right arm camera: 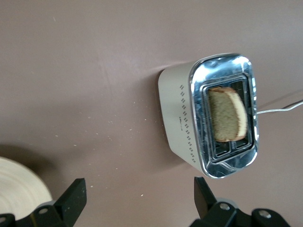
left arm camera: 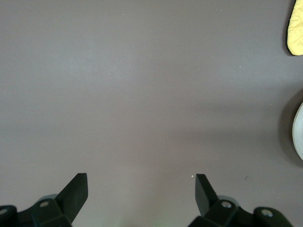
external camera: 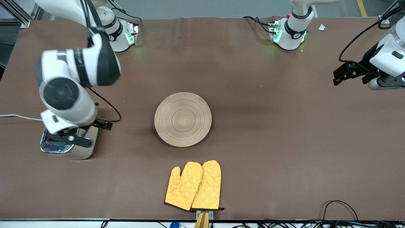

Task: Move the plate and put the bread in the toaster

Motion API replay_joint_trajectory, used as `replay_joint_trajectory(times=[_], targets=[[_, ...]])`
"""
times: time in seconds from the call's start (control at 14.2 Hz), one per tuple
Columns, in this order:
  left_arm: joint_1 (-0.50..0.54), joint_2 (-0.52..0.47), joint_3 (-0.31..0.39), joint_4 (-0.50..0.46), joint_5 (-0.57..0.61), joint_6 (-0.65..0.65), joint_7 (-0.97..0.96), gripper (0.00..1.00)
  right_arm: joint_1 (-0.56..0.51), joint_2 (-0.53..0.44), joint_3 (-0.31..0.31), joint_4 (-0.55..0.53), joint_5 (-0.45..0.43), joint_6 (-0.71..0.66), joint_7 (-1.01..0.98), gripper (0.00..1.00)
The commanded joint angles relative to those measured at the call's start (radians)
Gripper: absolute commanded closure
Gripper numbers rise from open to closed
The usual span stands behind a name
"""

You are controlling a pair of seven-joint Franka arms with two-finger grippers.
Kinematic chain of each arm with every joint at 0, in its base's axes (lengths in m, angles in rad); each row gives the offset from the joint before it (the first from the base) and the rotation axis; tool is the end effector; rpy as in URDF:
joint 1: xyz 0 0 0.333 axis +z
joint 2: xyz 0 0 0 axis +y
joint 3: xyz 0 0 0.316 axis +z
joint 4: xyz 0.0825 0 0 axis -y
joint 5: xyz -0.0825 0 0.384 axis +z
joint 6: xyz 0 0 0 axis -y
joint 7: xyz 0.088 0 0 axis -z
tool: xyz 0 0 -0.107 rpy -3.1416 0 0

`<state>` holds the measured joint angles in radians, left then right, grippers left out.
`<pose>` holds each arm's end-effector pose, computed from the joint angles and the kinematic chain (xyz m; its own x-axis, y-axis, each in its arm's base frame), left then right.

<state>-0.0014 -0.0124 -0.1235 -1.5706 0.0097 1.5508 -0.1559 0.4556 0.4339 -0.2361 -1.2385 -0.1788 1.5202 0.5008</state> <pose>0.5445 -0.0678 0.6296 0.9995 0.0312 -0.0057 0.0311 -0.9994 -0.0122 0.6482 0.1575 0.5190 0.9658 -0.2590 0.0094 -0.2494 -0.9188 0.3061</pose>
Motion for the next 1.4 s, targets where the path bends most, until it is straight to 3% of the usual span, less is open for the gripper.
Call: replay_joint_trajectory(times=[0.0, 0.35, 0.63, 0.84, 1.33], targets=[[-0.003, -0.006, -0.001, -0.003, 0.021, 0.008, 0.012, 0.00, -0.050, -0.107, 0.006, -0.033, 0.033, -0.043, -0.034, 0.00], [-0.002, 0.025, 0.002, 0.047, 0.023, 0.006, 0.009, 0.00, -0.133, -0.257, 0.006, -0.091, 0.050, -0.097, -0.161, 0.00], [-0.002, 0.028, 0.004, 0.057, 0.026, 0.005, 0.007, 0.00, -0.315, -0.363, 0.026, -0.174, 0.172, -0.091, -0.383, 0.00], [-0.002, 0.028, 0.004, 0.057, 0.029, 0.005, 0.004, 0.00, -0.536, -0.383, 0.182, -0.188, 0.205, -0.089, -0.537, 0.00], [0.000, 0.028, 0.004, 0.055, 0.029, 0.005, 0.007, 0.00, -0.482, -0.405, 0.181, -0.185, 0.205, -0.094, -0.542, 0.00]])
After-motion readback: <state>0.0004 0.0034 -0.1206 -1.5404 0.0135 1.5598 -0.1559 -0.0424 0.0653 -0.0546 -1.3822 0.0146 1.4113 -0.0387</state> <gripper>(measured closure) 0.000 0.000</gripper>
